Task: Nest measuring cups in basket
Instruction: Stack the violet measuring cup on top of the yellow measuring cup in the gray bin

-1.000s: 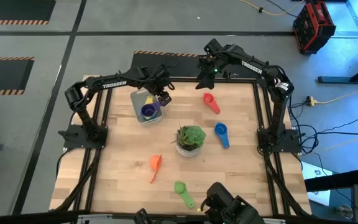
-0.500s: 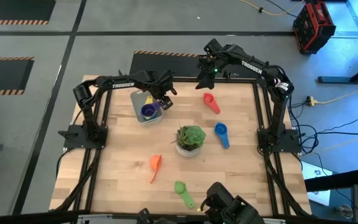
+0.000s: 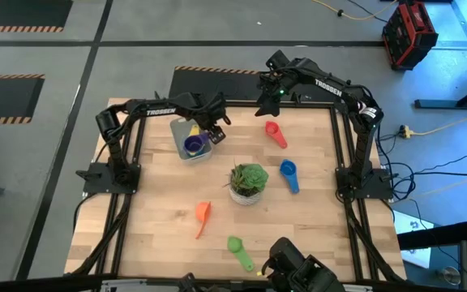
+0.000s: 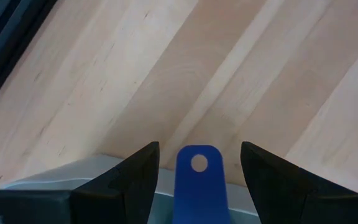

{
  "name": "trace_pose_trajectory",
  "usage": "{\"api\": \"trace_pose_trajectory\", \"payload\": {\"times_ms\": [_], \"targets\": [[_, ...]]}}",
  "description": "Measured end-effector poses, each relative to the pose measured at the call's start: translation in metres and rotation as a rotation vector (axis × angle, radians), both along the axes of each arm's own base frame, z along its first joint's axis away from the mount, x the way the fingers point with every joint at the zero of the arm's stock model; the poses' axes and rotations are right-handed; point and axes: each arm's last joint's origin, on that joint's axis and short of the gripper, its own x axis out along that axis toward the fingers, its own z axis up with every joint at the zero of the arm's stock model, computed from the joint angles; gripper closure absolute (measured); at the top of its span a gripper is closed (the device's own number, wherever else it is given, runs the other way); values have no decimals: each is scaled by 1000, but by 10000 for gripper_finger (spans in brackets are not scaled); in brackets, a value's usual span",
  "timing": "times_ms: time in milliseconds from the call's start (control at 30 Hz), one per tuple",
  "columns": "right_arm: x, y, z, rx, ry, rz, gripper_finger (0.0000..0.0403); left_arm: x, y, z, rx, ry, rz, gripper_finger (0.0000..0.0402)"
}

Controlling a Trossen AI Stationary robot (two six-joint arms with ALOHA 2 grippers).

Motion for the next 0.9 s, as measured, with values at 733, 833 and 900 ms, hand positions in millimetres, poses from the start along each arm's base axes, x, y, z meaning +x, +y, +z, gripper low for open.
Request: {"api": "trace_pose_trajectory", "payload": {"times_ms": [733,833,900], "targets": [[0,0,0,1,0,0,42,-7,-6,-20,-26,32,22,182],[0,0,0,1,0,-1,42,-7,-5,-21,-20,32,24,182],[0,0,0,1,0,-1,42,-7,-5,-20,-14,27,25,182]]}}
